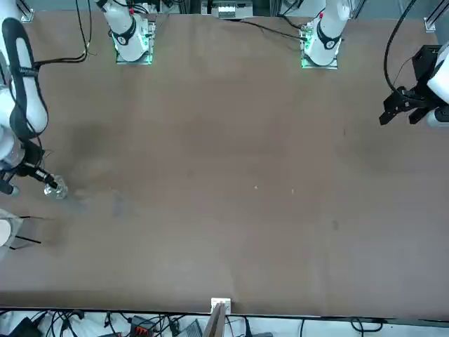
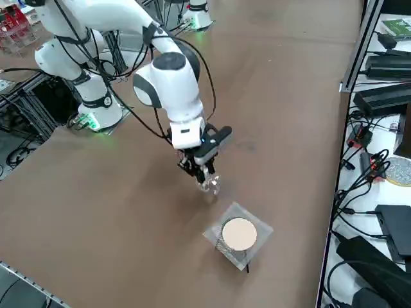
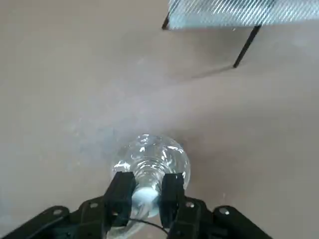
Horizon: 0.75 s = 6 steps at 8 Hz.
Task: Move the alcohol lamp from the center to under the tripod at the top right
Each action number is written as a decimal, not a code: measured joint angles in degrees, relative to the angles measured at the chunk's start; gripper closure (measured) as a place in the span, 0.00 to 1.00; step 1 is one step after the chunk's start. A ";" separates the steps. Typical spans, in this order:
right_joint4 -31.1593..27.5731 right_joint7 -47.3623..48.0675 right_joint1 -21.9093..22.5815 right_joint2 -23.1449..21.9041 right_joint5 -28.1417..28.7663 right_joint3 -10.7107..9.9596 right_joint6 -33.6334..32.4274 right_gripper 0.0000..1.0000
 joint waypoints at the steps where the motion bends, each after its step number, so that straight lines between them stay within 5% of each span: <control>1: 2.83 0.00 -0.81 2.39 -0.01 -0.01 -0.06 0.69; 6: 13.56 0.00 -2.15 10.33 -0.01 -0.01 -0.43 0.69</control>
